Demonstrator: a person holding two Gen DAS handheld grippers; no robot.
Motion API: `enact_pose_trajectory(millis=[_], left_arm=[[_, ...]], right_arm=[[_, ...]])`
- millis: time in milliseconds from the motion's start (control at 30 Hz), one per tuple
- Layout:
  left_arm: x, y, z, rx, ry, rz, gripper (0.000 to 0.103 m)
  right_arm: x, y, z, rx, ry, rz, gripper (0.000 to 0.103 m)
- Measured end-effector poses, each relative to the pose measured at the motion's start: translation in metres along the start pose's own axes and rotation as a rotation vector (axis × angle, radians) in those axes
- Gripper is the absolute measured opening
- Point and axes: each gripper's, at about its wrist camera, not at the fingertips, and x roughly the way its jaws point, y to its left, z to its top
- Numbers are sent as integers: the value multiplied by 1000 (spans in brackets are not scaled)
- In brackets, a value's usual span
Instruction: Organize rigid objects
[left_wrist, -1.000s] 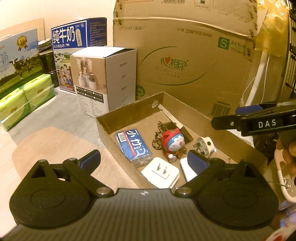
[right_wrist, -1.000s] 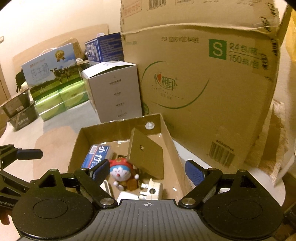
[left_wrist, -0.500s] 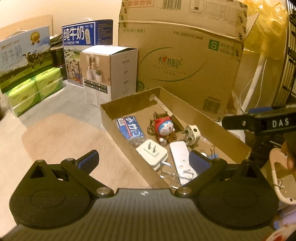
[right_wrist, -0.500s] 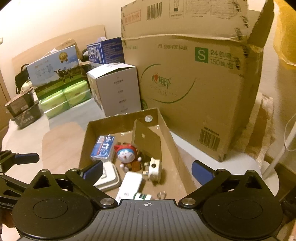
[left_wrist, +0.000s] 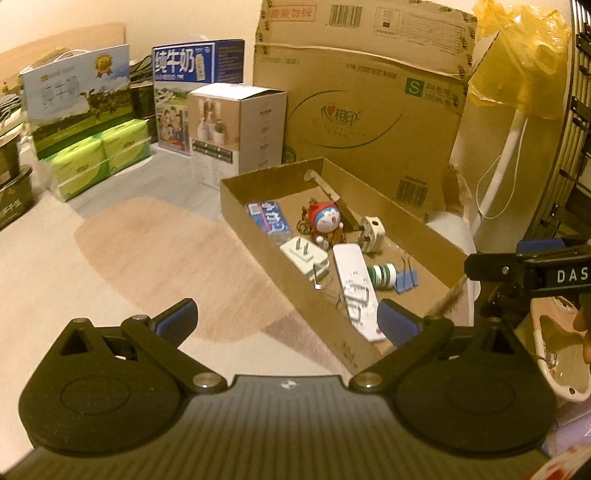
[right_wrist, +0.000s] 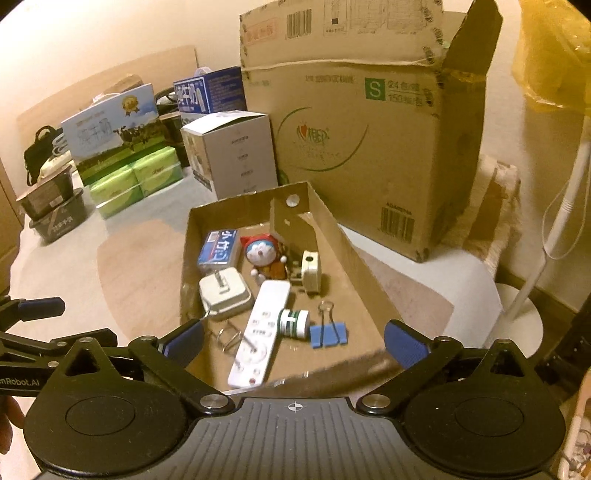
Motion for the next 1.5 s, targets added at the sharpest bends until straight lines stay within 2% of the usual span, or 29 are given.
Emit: enact_pose_trajectory(millis=[333,600,967,1500], left_arm=[[-34,-1,-27,-24,27,42,102],[-48,-9,-46,-75,48,78,102],[-55,-13,-62,-146,94,102,102],[-56,-12,-78,-190,131,136,102]], right_arm=[[-19,27,-32,-34,35,0,102],[-24,29,-48,-61,69,4,102],[-25,30,-62,-85,104,33,102],[-19,37,-72,-116,136,57,102]])
